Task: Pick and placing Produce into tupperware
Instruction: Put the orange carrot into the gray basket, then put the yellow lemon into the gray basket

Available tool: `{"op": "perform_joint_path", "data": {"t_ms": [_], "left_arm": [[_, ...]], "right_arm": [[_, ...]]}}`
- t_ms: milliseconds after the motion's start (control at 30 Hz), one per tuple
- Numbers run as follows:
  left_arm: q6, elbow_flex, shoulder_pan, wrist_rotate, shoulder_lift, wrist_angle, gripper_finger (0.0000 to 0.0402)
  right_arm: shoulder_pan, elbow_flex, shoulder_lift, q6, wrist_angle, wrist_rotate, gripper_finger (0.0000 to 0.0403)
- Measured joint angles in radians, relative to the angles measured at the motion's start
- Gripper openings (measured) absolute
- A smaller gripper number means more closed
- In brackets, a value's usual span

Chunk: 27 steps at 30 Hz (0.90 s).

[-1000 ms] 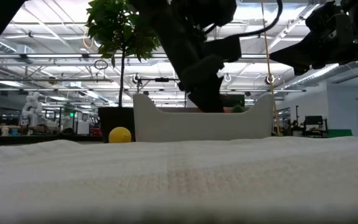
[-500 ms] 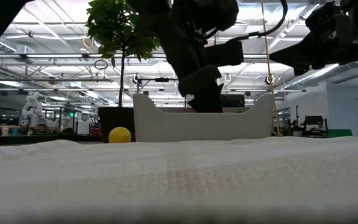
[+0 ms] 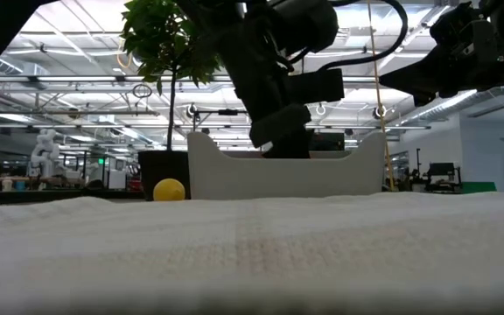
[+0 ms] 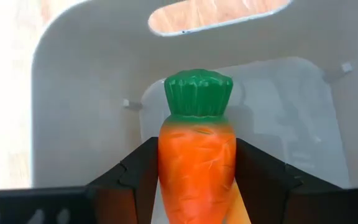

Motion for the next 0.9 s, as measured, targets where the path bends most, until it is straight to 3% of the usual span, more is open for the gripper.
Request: {"op": "perform_joint_path", "data": {"t_ms": [467,600,767,900], "left_arm": [[0.009,0.0,0.0,0.035,0.0,-0.019,0.0267],[0.024,0.026,-0.003,0.009,-0.005,-0.089,0.027],[0.037,0.125,-0.014,-0.074,-0.031,-0.252,0.0262],[0.033,0.207,-0.022,-0.079,-0.042,-0.387,0.0243]], "right_arm": [[0.0,0.0,0.0,0.0,0.0,0.0,0.0],[0.0,0.0,0.0,0.0,0.0,0.0,0.0],[0.0,0.0,0.0,0.0,0.0,0.0,0.0],[0.0,0.0,0.0,0.0,0.0,0.0,0.0]]}}
